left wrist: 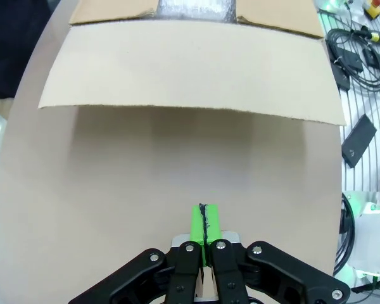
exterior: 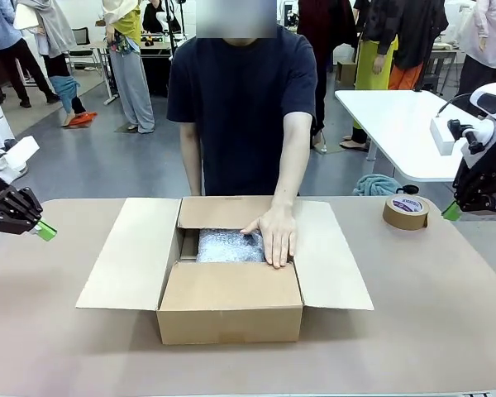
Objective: Wrap the clocks to prevent damage.
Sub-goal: Push the right (or left) flap of the Package Box to close it.
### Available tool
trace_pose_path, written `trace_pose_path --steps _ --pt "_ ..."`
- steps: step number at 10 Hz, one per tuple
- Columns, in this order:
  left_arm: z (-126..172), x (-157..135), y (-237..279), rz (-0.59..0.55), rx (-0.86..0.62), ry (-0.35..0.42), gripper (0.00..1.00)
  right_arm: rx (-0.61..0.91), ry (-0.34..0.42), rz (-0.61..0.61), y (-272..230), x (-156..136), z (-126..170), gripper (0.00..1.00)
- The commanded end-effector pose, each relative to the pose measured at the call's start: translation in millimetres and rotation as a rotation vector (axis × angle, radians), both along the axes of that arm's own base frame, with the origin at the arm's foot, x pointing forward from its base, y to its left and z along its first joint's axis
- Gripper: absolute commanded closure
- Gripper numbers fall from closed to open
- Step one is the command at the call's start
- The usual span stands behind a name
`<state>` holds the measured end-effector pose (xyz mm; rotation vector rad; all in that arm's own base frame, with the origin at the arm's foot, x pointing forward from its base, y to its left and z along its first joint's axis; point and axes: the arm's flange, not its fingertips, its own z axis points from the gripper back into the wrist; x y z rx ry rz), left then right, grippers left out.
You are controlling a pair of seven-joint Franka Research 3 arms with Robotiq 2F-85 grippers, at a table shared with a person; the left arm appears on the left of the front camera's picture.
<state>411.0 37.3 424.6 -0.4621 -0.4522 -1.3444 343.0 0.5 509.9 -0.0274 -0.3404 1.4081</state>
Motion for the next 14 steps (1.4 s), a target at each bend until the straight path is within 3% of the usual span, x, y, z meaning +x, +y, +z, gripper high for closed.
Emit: trace_pose_path --steps 1,2,3,4,6,8,11,14 --pt "-39 9 3 -0.055 -0.193 -0.012 1.00 0.013 0.006 -0.009 1 0 -1 0.99" --pt "-57 11 0 -0.082 -0.264 -0.037 1.00 0.013 0.006 -0.009 1 0 -1 0.99" --pt "-62 31 -4 -0.144 -0.333 -0.067 1.00 0.013 0.006 -0.009 1 0 -1 0.99" --pt "-83 25 -9 -0.166 -0.370 -0.117 1.00 0.013 0.006 -0.009 1 0 -1 0.99" --pt "-106 42 -7 -0.176 -0.436 -0.130 1.00 0.013 0.006 -0.009 1 0 -1 0.99" --pt "-131 39 -12 -0.157 -0.436 -0.097 1.00 0.013 0.006 -0.009 1 0 -1 0.99" --pt "-132 41 -30 -0.175 -0.544 -0.030 1.00 0.013 0.006 -0.009 1 0 -1 0.99" --pt "-128 40 -38 -0.179 -0.634 -0.014 1.00 0.013 0.006 -0.009 1 0 -1 0.99"
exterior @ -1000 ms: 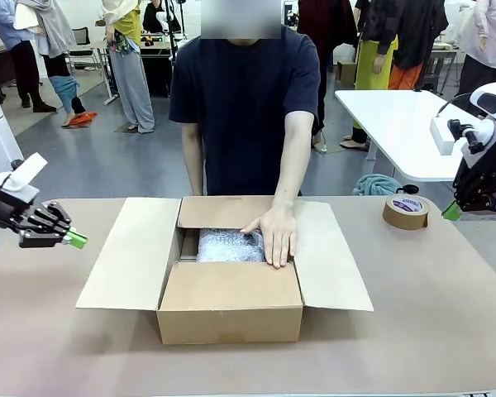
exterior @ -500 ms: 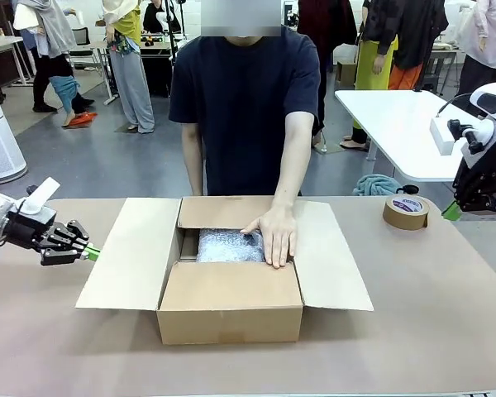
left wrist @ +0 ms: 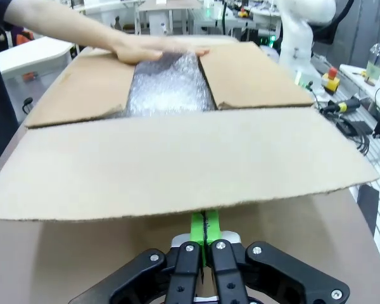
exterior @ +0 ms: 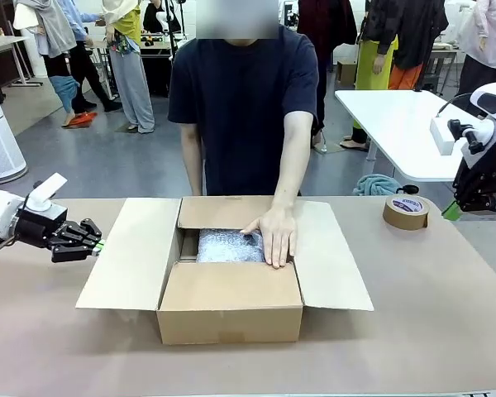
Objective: Wrap the clocks to prevent damage.
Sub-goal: Push the right (or left) flap of the Package Box to close it.
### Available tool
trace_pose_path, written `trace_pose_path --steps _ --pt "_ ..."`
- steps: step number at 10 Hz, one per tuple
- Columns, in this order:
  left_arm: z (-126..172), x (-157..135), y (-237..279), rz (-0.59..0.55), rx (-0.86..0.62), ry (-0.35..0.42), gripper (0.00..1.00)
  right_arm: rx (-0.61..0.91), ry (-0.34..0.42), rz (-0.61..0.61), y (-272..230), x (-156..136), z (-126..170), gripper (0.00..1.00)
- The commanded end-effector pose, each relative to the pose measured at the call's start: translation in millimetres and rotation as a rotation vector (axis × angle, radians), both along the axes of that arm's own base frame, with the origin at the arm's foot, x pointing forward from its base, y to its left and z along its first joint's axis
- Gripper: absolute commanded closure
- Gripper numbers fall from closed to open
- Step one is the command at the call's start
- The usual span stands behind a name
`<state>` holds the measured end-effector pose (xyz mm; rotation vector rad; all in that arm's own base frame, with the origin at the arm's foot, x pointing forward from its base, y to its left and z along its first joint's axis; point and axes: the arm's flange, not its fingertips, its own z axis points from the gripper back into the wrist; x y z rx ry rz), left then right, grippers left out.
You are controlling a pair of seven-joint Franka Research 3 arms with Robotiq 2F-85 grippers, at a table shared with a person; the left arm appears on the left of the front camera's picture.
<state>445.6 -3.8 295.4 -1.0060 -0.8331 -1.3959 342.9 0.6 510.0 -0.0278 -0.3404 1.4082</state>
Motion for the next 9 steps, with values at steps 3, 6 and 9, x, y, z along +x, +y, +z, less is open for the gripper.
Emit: trace_pose_path --steps 3,6,9 --pt "15 -4 -12 -0.026 -0.112 -0.008 1.00 0.014 0.006 -0.009 1 0 -1 0.99" --pt "28 -8 -33 -0.061 -0.140 -0.066 1.00 0.014 0.006 -0.009 1 0 -1 0.99" --pt "48 -1 -59 -0.088 -0.147 -0.125 1.00 0.014 0.006 -0.009 1 0 -1 0.99"
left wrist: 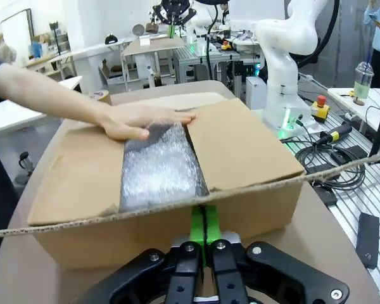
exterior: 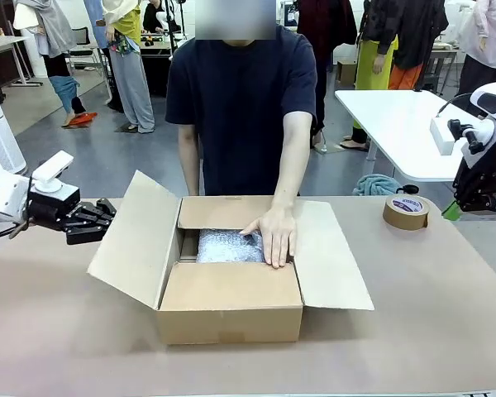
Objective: Wrap the clocks to prevent damage.
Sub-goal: Push the right (or left) flap of the Package Box to close it.
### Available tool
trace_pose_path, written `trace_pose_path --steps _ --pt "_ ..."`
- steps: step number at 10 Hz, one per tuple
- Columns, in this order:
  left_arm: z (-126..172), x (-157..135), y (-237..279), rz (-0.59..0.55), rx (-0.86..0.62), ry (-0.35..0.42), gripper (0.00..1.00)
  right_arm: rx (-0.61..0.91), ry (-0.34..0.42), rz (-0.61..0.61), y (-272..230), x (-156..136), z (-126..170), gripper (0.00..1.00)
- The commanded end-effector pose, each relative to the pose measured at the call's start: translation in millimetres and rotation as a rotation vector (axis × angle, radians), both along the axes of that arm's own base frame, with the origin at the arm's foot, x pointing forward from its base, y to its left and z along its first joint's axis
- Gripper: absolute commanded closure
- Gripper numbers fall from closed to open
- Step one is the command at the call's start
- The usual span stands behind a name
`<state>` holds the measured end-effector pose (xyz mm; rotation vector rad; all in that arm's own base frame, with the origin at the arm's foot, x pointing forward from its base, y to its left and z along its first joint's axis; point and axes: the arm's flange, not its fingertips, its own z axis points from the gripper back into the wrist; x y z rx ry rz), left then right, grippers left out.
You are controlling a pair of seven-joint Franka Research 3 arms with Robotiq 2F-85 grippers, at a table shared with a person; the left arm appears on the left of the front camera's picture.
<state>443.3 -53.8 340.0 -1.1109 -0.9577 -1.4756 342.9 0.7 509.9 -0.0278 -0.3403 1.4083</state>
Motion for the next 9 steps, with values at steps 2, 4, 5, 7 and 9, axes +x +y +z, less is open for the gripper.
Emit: trace_pose_path --steps 2,4,5,7,9 --pt "12 5 -27 -0.018 -0.008 -0.080 1.00 0.014 0.006 -0.009 1 0 -1 0.99" --pt "13 10 -47 -0.042 0.018 -0.086 1.00 0.014 0.006 -0.009 1 0 -1 0.99" --pt "12 15 -55 -0.041 0.030 -0.087 1.00 0.014 0.006 -0.009 1 0 -1 0.99" --pt "4 30 -71 -0.020 0.064 -0.078 1.00 0.014 0.006 -0.009 1 0 -1 0.99" --pt "-6 45 -83 0.001 0.090 -0.054 1.00 0.014 0.006 -0.009 1 0 -1 0.99"
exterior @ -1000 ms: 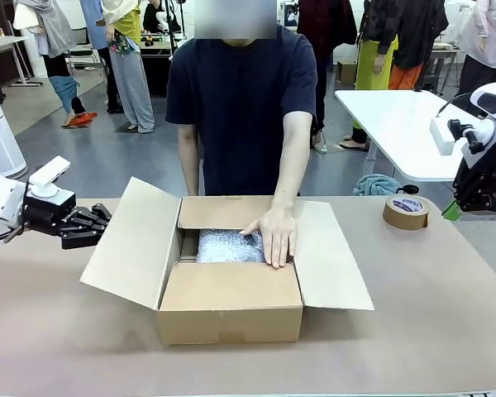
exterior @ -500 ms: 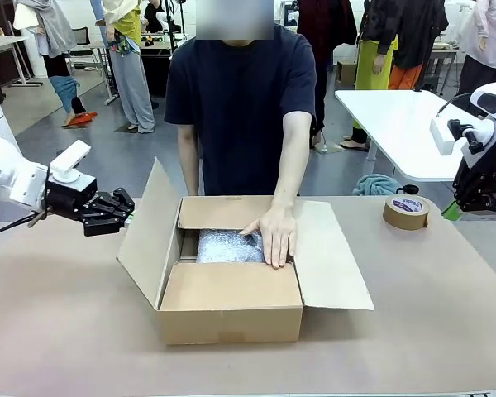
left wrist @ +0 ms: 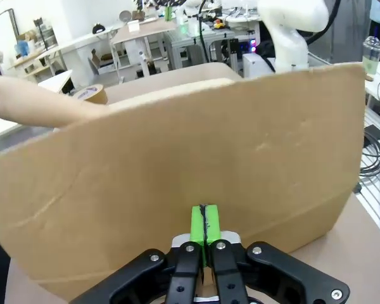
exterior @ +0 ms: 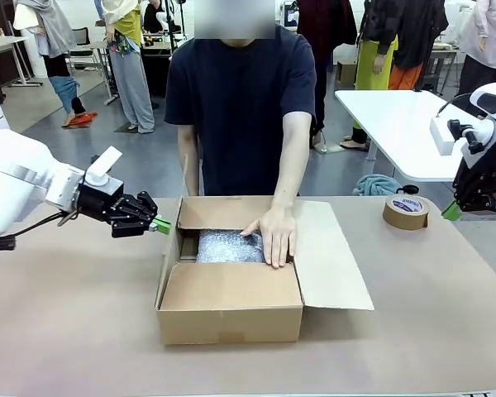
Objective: Wrap the clocks to prevent damage.
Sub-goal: Push the right (or left) flap of the Package Box to close it.
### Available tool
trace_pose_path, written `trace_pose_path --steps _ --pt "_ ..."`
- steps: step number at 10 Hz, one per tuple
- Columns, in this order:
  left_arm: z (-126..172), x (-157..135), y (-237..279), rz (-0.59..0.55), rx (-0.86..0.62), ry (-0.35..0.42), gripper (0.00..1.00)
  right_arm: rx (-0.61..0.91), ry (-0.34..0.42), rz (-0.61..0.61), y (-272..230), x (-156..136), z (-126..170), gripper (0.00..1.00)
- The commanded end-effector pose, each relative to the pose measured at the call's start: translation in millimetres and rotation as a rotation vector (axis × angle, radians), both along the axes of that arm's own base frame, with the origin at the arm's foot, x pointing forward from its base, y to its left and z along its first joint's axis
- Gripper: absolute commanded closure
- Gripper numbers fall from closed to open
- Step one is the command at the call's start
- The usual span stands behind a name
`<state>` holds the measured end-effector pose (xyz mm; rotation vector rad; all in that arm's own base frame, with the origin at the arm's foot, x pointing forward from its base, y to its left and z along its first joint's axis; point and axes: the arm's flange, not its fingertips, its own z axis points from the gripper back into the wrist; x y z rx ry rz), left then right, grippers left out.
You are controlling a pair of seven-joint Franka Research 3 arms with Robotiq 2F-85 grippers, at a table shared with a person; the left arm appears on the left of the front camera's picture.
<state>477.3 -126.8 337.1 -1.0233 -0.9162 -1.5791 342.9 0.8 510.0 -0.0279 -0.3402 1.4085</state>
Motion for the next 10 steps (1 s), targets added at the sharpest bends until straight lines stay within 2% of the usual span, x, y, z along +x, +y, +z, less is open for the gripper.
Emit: trace_pose_path --steps 1,5,10 --pt "-4 16 -14 0.060 0.007 0.015 1.00 0.014 0.006 -0.009 1 0 -1 0.99" --pt "-18 19 -21 0.178 0.009 0.052 1.00 0.014 0.006 -0.009 1 0 -1 0.99" --pt "-34 -4 -36 0.089 0.033 0.083 1.00 0.014 0.006 -0.009 1 0 -1 0.99"
